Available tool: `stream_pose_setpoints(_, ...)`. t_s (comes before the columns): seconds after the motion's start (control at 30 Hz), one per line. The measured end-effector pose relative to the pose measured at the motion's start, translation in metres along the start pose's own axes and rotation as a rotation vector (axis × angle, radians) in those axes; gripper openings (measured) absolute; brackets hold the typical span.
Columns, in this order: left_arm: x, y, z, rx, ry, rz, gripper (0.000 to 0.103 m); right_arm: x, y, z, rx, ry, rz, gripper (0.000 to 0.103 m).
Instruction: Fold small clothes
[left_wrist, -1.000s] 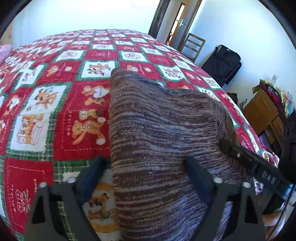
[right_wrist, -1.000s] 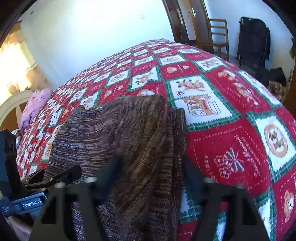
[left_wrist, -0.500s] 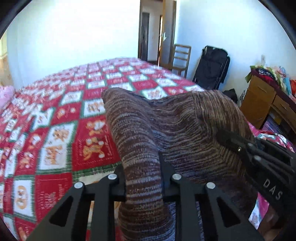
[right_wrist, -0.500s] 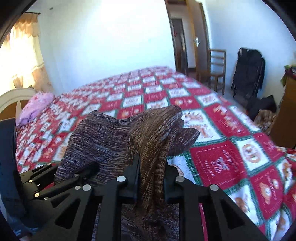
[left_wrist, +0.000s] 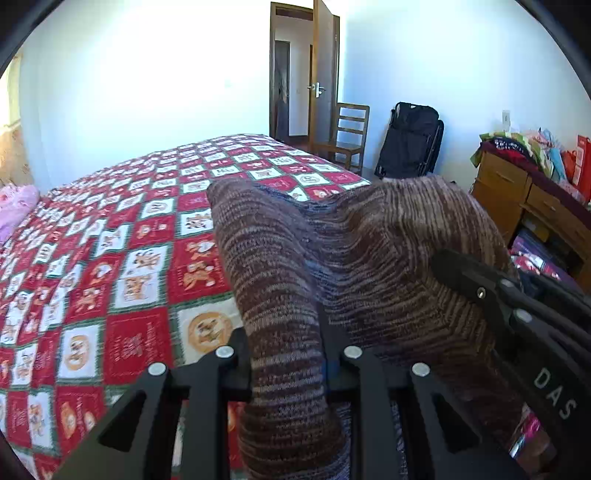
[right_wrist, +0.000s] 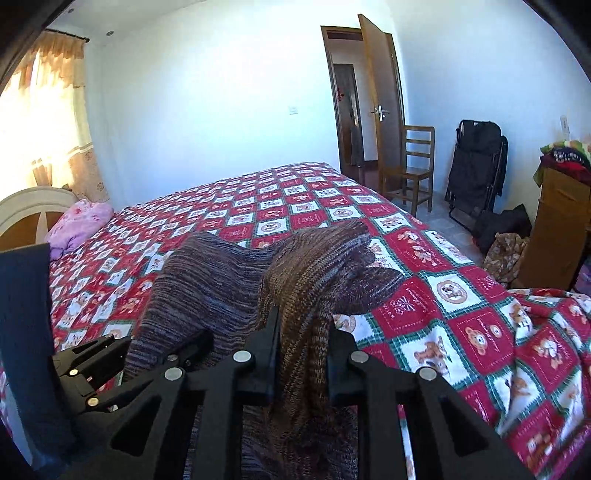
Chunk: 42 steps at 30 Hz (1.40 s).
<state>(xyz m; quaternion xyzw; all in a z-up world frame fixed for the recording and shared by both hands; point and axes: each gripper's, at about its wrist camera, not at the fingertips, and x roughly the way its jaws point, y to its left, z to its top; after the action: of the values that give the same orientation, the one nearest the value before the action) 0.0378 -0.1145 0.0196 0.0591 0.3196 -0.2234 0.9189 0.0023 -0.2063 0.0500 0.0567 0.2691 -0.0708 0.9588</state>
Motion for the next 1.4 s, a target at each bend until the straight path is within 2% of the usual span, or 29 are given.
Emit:
stream_pose_setpoints(0.37,-0.032,0.029,-0.042,-0.030,0.024,0.078,0.024,-0.024,0.044,-0.039,-0.029,0.015,0.047,0.020)
stream_pose_setpoints(0.7,-0.048,0.048,-0.061,-0.055,0.038,0.115,0.024,-0.025,0.069,-0.059,-0.043,0.048,0.086,0.020)
stream_pose_setpoints(1.0,-0.056,0.072,-0.068,-0.084,0.036,0.155,0.024,-0.023,0.096,-0.058,-0.093,0.055,0.127,0.020)
stream_pose_setpoints(1.4,-0.072,0.120,-0.067,-0.143,0.006,0.253,0.024,-0.017,0.152,-0.044,-0.172,0.048,0.225,0.020)
